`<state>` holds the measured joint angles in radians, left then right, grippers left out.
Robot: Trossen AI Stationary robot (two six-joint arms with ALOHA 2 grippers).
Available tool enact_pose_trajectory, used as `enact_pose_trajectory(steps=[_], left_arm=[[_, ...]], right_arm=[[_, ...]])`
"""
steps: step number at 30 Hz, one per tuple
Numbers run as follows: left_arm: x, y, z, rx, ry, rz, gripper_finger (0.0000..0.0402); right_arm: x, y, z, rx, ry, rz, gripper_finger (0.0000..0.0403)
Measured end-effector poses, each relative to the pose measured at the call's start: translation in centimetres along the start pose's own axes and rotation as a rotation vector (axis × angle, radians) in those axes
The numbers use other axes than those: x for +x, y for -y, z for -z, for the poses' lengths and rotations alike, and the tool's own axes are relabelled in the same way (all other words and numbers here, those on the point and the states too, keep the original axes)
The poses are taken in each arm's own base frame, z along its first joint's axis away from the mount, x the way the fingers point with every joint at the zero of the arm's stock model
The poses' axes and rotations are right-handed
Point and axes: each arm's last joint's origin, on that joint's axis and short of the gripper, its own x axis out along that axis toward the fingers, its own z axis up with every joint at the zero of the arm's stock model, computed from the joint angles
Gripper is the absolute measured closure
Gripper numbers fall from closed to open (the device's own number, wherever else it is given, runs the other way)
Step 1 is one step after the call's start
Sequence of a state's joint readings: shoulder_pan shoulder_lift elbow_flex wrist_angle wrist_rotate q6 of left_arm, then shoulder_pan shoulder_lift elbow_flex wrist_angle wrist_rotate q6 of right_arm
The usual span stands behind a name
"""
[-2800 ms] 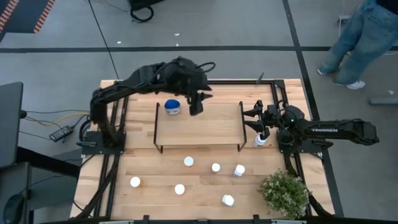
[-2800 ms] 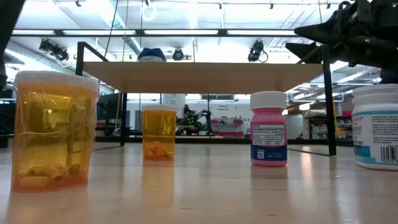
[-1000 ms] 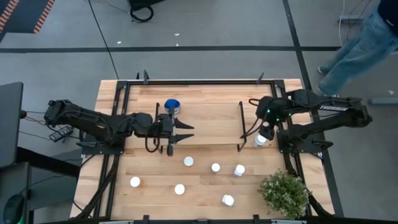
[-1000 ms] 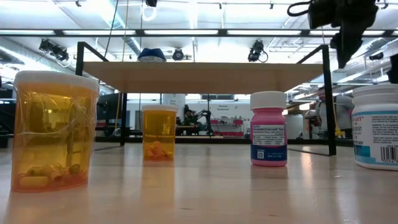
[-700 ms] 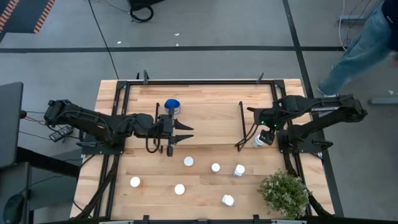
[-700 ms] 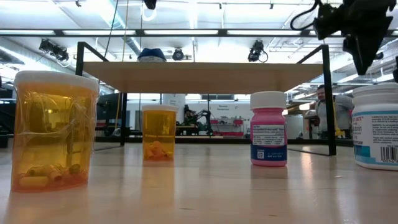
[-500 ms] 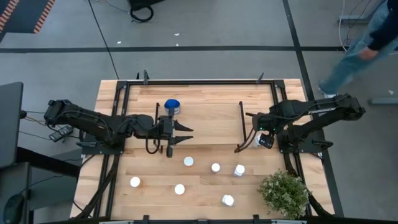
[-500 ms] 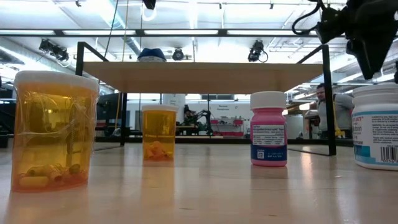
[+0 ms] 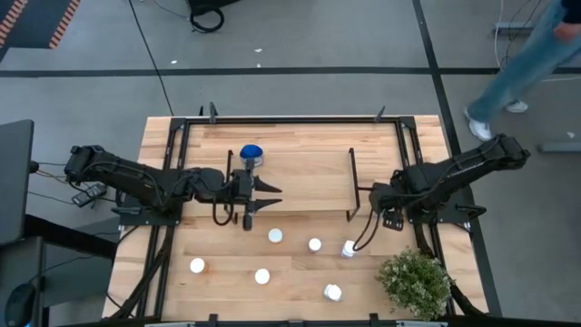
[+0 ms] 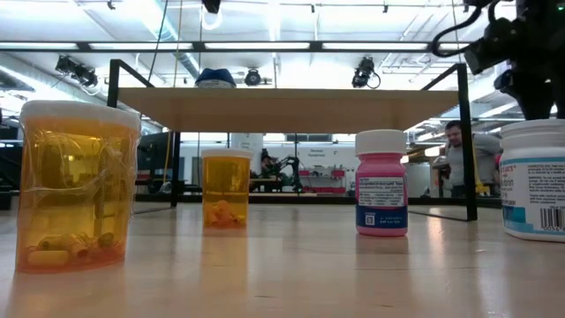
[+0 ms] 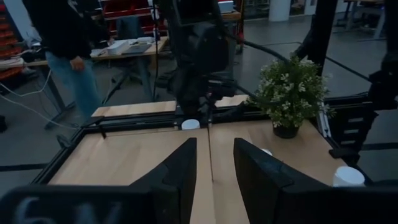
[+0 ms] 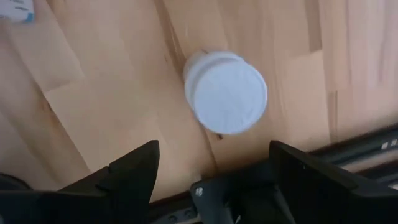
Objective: Pick and place medicine bottles onto shelf by color
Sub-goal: Put the white medicine bottle on the shelf
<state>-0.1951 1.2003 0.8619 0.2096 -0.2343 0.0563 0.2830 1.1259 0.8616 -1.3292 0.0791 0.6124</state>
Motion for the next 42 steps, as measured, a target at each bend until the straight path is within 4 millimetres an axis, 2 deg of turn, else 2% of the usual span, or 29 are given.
enact_pose_trajectory(steps=[10,22,29,42], left_arm=[[0.0,-0.01,0.0,0.0,0.0,-0.002,0.0289],[0.01,-0.01,0.01,0.001,-0.001,-0.002,0.0289],[0.03,0.0,0.07,0.003,-0.006,-0.002,0.0287],[0.02,0.02,0.29,-0.008,-0.028,0.0,0.0285]], right_arm=[[-0.02,0.23,-0.17,0.01,0.062,0.083,0.0091],[-0.03,-0.05,-0.57,0.063,0.104,0.054,0.0091],[-0.04,0.1,-0.64,0.026,0.133,0.102,0.0091],[-0.05,-0.22,-0.72,0.101,0.143,0.061,0.0091]])
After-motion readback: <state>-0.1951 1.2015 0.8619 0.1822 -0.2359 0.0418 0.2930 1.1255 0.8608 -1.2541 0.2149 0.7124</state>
